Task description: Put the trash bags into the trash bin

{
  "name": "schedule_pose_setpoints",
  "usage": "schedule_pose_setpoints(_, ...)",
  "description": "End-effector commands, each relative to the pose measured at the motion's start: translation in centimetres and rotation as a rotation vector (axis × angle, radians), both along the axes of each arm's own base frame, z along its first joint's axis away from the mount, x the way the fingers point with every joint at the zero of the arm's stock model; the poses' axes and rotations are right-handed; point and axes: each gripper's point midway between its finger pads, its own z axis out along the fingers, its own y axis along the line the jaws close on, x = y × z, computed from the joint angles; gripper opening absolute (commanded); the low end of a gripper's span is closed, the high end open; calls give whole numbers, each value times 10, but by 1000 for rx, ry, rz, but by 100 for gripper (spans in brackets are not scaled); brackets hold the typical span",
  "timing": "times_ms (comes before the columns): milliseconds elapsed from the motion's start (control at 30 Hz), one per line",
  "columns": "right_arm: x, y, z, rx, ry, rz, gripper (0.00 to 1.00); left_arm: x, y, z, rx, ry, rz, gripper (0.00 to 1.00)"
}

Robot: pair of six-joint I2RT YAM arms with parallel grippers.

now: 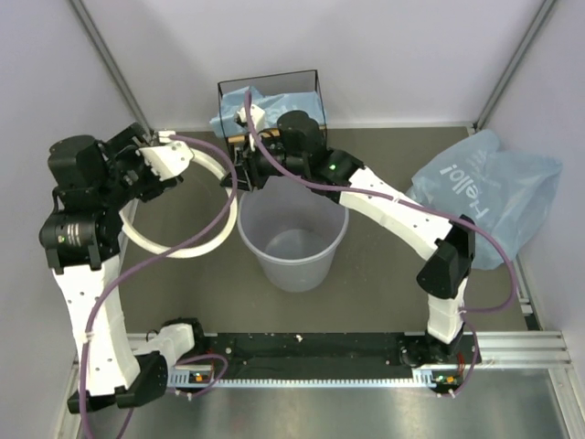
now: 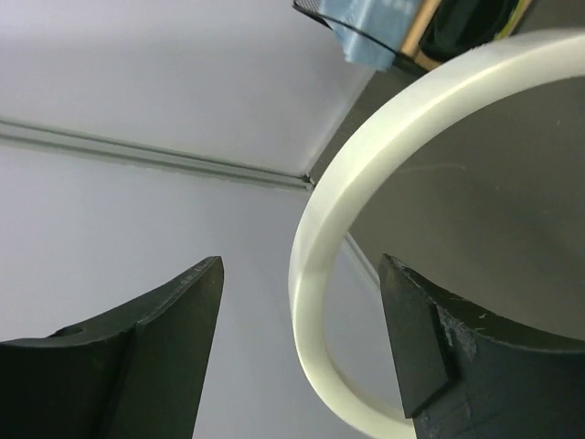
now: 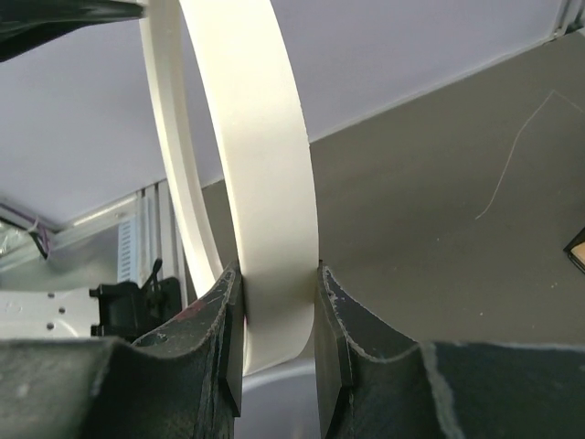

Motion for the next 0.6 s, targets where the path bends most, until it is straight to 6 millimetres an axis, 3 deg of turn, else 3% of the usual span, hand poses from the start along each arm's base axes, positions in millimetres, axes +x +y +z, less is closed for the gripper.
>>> schedule_pose_setpoints(0,-32,-13,62,111,-123,78,0,8,9,-13,159,26,-39,74)
schedule_pose_setpoints(133,-33,-13,65,117,-125,80,0,16,11,-33,149,101,-50,69)
schedule_pose_setpoints(267,-33,-14,66,118,-133,83,0,25,20,-40,138,94,-16,40)
schedule_pose_setpoints(300,-34,-13,66,118,-132,81,0,29,22,-50,133,108,-5,24)
schedule_pose_setpoints(367,-31,-14,69,118,-139,63,0,33,31,-53,106,105,45,7)
schedule_pose_setpoints(400,-28,-16,71,116,-139,52,14,36,34,-56,87,106,57,0)
schedule_pose_setpoints(467,-21,-22,80,123,-145,14,36,43,48,-64,27,127,107,0)
schedule_pose_setpoints(567,-4,-40,88,116,-149,-49,48,53,66,-77,-62,180,150,0)
